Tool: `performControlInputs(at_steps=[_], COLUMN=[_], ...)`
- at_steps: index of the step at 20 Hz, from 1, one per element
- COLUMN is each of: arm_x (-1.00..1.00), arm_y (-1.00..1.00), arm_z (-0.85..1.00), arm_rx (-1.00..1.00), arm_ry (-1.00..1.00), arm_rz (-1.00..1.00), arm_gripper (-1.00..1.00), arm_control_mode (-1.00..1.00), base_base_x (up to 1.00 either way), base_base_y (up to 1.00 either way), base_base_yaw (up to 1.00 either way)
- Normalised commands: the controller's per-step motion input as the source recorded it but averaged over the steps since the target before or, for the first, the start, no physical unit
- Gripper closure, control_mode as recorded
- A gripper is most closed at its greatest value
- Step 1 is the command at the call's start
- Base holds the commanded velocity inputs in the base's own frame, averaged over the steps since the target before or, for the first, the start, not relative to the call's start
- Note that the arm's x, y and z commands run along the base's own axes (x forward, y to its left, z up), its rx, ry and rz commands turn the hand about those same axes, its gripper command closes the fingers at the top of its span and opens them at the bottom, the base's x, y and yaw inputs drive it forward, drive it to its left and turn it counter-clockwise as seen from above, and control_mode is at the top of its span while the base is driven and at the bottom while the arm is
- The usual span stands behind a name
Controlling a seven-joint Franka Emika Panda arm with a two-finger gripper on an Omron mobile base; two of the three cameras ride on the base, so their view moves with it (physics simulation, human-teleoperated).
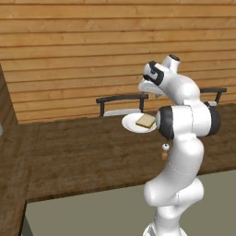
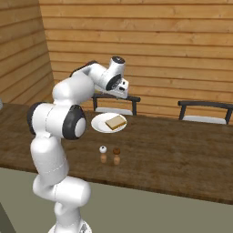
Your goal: Start the toaster. Once the lever pops up, take the bread to the plate on the dining counter.
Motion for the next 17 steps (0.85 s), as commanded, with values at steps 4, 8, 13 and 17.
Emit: performControlInputs(at_steps=[4, 8, 13, 17], arm_x=[-0.66, -0.85, -1.0, -0.98], arm_y=[0.23, 0.0, -0.03, 0.0], arm_z=[0.5, 0.43, 0.26, 0.3], arm_rx=[-0.14, -0.1, -0.02, 0.0], arm_ry=[-0.01, -0.01, 0.0, 0.0], arm_rz=[-0.04, -0.16, -0.23, -0.23], arm_gripper=[-1.0, -1.0, -1.0, -1.0], arm_control_mode=[-1.0, -1.0, -1.0, -1.0], base_base_x=[0.0, 0.0, 0.0, 0.0], base_base_y=[0.0, 0.0, 0.0, 0.0], base_base_yaw=[0.0, 0.0, 0.0, 0.0])
